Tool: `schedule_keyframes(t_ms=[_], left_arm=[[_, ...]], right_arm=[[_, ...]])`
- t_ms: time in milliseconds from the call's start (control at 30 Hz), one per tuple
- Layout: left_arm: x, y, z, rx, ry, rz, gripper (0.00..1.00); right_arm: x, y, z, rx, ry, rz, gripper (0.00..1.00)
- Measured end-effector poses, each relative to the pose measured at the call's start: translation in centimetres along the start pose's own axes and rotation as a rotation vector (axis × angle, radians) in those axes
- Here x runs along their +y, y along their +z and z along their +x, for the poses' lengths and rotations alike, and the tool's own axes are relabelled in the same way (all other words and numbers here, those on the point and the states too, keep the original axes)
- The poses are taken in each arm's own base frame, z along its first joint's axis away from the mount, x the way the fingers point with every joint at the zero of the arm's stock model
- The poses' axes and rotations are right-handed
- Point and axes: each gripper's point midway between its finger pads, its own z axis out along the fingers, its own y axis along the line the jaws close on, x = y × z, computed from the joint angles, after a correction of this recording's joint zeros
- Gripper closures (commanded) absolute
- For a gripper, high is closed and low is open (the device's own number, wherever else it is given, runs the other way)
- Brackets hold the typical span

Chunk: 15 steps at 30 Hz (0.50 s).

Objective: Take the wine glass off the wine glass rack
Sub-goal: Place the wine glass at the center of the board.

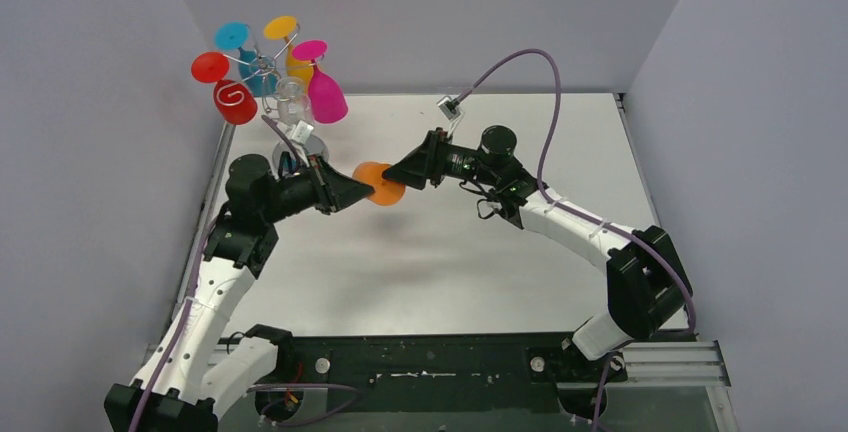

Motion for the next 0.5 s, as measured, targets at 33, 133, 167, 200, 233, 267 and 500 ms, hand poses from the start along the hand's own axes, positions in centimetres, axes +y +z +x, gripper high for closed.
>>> schedule_keyframes(t_ms=[33,133,167,200,233,267,500], left_arm=[[-0.3,0.5,0.7,0.021,0.004,0.01,1.0],[-0.7,1.4,1.8,0.055,0.015,0.021,1.0],[-0.6,1.6,1.8,0.053,0.015,0.015,1.0],[-0.4,1.6,1.7,0.047,0.016,0.006,1.0],[-0.2,1.7,1.5,0.039,0.021,-0.002,1.0],[-0.1,1.7,1.4,0.032,0.026,-0.01,1.0],[0.8,1.6,1.7,0.038,0.051,-0.047,1.0]], right_arm=[[0.2,0.1,0.4,0.015,-0.015,-0.004,0.33],[0.7,0.3,1.7,0.064,-0.05,-0.017,0.37],[0.7,0.2,2.0,0.075,-0.059,-0.015,0.38],[0.6,0.1,2.1,0.082,-0.067,-0.013,0.38],[0.6,-0.1,2.3,0.091,-0.075,-0.012,0.39],[0.8,-0.2,2.4,0.101,-0.084,-0.016,0.4],[1.8,-1.3,2.4,0.128,-0.132,-0.043,0.59]])
